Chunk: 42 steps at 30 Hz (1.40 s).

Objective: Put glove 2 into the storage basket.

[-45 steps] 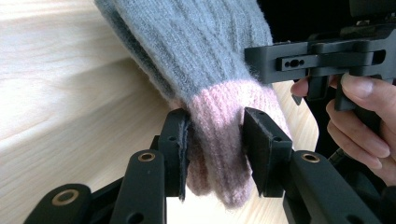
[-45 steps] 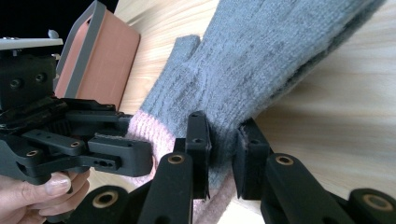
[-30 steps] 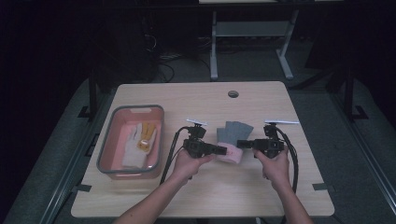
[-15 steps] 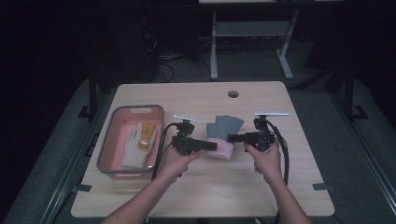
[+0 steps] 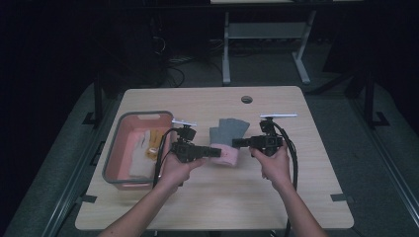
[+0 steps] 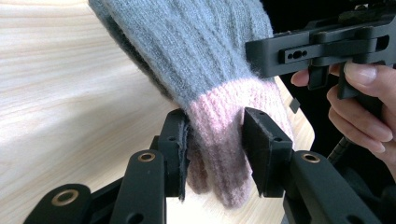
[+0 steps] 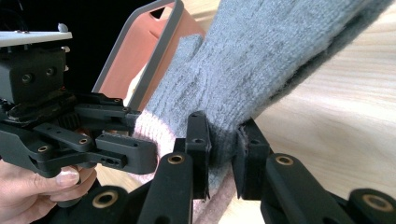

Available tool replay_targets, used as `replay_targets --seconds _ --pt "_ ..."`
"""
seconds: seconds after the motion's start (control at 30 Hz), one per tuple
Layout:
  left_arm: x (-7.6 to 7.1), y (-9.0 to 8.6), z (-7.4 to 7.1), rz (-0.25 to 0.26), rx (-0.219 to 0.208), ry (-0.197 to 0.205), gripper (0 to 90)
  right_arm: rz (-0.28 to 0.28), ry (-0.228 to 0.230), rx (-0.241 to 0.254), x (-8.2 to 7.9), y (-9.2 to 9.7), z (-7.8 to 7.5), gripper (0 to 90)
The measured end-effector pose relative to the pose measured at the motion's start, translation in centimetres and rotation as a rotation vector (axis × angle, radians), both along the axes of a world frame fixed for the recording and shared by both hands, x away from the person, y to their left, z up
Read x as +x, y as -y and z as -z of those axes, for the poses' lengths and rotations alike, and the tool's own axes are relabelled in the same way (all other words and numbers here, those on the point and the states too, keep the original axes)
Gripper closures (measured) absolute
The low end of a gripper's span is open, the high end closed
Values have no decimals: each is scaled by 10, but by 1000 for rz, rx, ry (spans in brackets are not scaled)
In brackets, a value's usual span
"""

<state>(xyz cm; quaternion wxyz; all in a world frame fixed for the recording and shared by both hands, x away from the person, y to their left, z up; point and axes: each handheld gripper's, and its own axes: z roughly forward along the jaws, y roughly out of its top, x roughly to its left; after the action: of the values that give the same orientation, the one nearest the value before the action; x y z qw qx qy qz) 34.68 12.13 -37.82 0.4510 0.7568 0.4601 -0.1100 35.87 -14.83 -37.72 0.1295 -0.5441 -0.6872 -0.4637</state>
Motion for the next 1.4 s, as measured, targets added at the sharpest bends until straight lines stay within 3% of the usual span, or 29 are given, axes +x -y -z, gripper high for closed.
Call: replay_targets --seconds 0.53,1.4 --pt "4 -29 -13 -32 3 32 614 -43 23 11 12 -26 -14 781" --pt "1 -75 -27 -91 -15 45 615 -129 40 17 29 -73 -31 781"
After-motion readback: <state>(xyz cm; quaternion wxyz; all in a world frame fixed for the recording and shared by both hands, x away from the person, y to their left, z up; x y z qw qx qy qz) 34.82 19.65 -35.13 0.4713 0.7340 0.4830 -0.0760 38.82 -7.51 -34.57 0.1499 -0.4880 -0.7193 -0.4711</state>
